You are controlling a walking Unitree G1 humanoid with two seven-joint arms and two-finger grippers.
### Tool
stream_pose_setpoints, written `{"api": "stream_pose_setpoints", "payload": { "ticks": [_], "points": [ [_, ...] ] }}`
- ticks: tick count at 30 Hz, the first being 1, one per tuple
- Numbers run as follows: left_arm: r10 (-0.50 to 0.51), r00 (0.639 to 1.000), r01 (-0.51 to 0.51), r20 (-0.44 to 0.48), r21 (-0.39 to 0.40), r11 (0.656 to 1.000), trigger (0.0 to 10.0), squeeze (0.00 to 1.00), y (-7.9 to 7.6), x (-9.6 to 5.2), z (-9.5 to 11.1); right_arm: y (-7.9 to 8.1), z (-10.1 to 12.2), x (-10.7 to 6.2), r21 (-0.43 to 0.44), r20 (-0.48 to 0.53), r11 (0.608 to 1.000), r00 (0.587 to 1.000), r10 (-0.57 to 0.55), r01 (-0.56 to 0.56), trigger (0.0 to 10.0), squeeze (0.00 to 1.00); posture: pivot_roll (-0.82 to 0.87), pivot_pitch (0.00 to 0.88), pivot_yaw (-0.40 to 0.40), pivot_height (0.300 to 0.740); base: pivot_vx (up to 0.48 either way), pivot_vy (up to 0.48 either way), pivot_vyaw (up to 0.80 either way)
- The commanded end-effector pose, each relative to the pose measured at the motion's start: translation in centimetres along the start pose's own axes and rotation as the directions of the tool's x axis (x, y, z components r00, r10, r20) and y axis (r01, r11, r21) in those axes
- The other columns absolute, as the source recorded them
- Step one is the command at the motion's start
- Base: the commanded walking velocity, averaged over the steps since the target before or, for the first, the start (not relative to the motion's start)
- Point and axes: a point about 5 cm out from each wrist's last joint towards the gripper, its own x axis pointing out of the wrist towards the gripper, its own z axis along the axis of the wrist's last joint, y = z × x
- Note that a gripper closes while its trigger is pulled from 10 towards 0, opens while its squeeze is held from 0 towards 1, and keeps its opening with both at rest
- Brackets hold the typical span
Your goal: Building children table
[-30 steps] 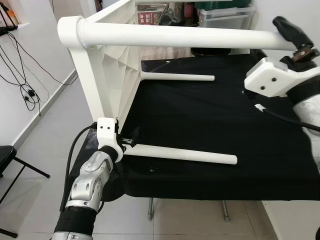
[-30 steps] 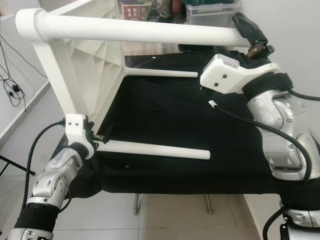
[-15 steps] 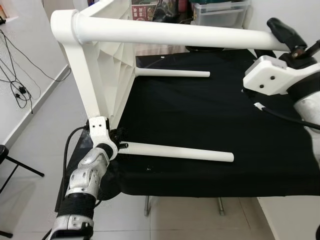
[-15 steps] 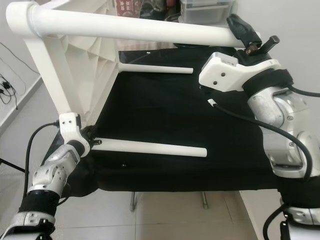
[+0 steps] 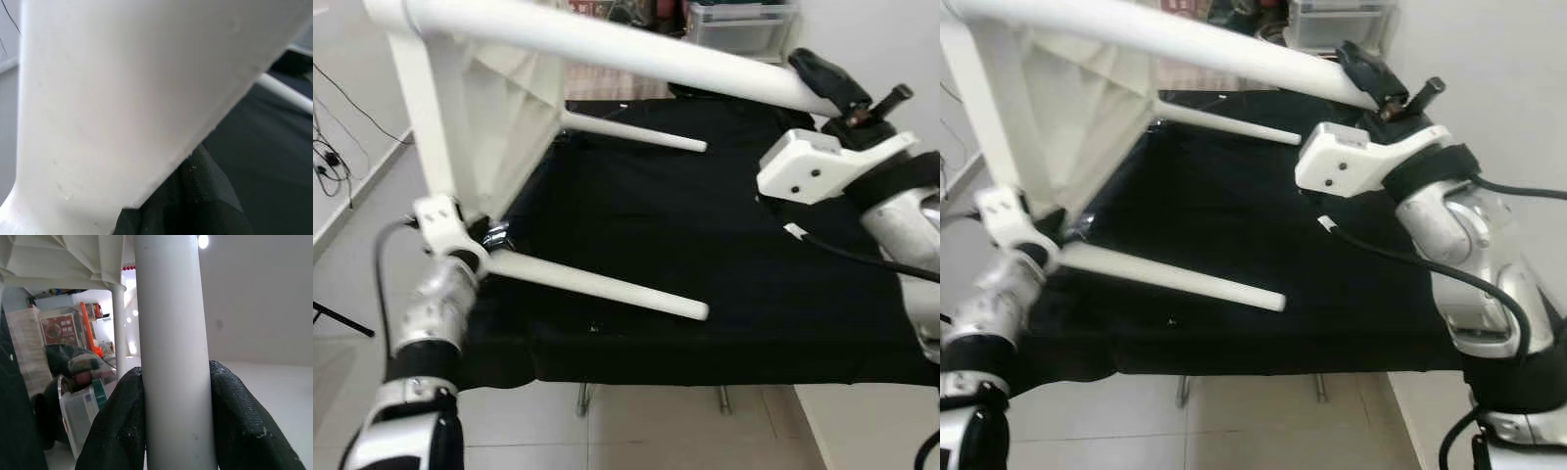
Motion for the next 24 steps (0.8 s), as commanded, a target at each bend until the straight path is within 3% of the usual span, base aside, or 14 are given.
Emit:
{"api": "stream_pose_setpoints", "payload": {
  "ticks": [1, 2, 3, 5, 6, 7, 10, 11, 12, 18, 20, 21, 24],
  "points": [
    [0.228, 0.959, -0.234, 0.165, 0.015, 0.972, 0.0, 0.00, 5.7, -0.3, 4.1, 0.3, -3.3, -0.9, 0.066, -0.189, 0.998, 0.982, 0.002, 0.011, 0.0, 0.00, -0.18, 0.078, -0.004, 0.740, 0.000, 0.000, 0.00],
    [0.216, 0.943, -0.239, 0.254, 0.062, 0.969, 0.0, 0.00, 6.3, -0.1, 7.0, 1.7, -3.9, -1.2, 0.116, -0.244, 0.993, 0.969, 0.038, -0.010, 0.0, 0.00, -0.17, 0.080, -0.005, 0.740, 0.000, 0.000, 0.00],
    [0.206, 0.935, -0.239, 0.288, 0.085, 0.967, 0.0, 0.00, 6.3, -0.1, 8.3, 2.5, -4.3, -1.4, 0.159, -0.278, 0.987, 0.959, 0.063, -0.019, 0.0, 0.00, -0.16, 0.080, -0.006, 0.740, 0.000, 0.000, 0.00],
    [0.177, 0.922, -0.231, 0.344, 0.123, 0.965, 0.0, 0.00, 6.1, 0.1, 10.3, 4.2, -5.1, -2.0, 0.231, -0.341, 0.972, 0.933, 0.117, -0.037, 0.0, 0.00, -0.14, 0.081, -0.007, 0.740, 0.000, 0.000, 0.00],
    [0.177, 0.922, -0.231, 0.344, 0.123, 0.965, 0.0, 0.00, 6.1, 0.1, 10.3, 4.2, -5.1, -2.0, 0.231, -0.341, 0.972, 0.933, 0.117, -0.037, 0.0, 0.00, -0.14, 0.081, -0.007, 0.740, 0.000, 0.000, 0.00],
    [0.134, 0.911, -0.211, 0.389, 0.161, 0.964, 0.0, 0.00, 5.4, 0.2, 12.2, 6.2, -6.1, -2.8, 0.302, -0.401, 0.951, 0.898, 0.181, -0.057, 0.0, 0.00, -0.13, 0.080, -0.011, 0.740, 0.000, 0.000, 0.00],
    [0.105, 0.905, -0.195, 0.411, 0.184, 0.963, 0.0, 0.00, 5.0, 0.4, 13.2, 7.2, -6.5, -3.2, 0.341, -0.429, 0.938, 0.878, 0.212, -0.060, 0.0, 0.00, -0.13, 0.080, -0.011, 0.740, 0.000, 0.000, 0.00],
    [0.006, 0.888, -0.136, 0.459, 0.249, 0.959, 0.0, 0.00, 3.5, 0.7, 16.0, 10.2, -7.6, -4.3, 0.421, -0.490, 0.903, 0.817, 0.305, -0.085, 0.0, 0.00, -0.10, 0.084, -0.008, 0.740, 0.000, 0.000, 0.00],
    [-0.029, 0.881, -0.115, 0.473, 0.273, 0.955, 0.0, 0.00, 2.9, 0.8, 17.0, 11.2, -7.9, -4.7, 0.455, -0.509, 0.886, 0.792, 0.337, -0.085, 0.0, 0.00, -0.10, 0.085, -0.007, 0.740, 0.000, 0.000, 0.00],
    [-0.144, 0.867, -0.034, 0.477, 0.346, 0.938, 0.0, 0.00, 1.0, 1.1, 19.0, 13.6, -8.3, -5.1, 0.539, -0.533, 0.839, 0.743, 0.405, -0.071, 0.0, 0.00, -0.06, 0.093, 0.005, 0.740, 0.000, 0.000, 0.00],
    [-0.264, 0.855, 0.056, 0.447, 0.427, 0.903, 0.0, 0.00, -1.2, 1.5, 20.2, 16.2, -8.5, -5.6, 0.587, -0.545, 0.803, 0.682, 0.488, -0.106, 0.0, 0.00, -0.05, 0.099, 0.012, 0.740, 0.000, 0.000, 0.00],
    [-0.264, 0.855, 0.056, 0.447, 0.427, 0.903, 0.0, 0.00, -1.2, 1.5, 20.2, 16.2, -8.5, -5.6, 0.587, -0.545, 0.803, 0.682, 0.488, -0.106, 0.0, 0.00, -0.05, 0.099, 0.012, 0.740, 0.000, 0.000, 0.00],
    [-0.408, 0.835, 0.191, 0.369, 0.502, 0.843, 0.0, 0.00, -4.6, 2.2, 20.2, 19.2, -8.6, -6.8, 0.647, -0.567, 0.756, 0.602, 0.562, -0.097, 0.0, 0.00, -0.02, 0.123, 0.029, 0.740, 0.000, 0.000, 0.00]
  ]
}}
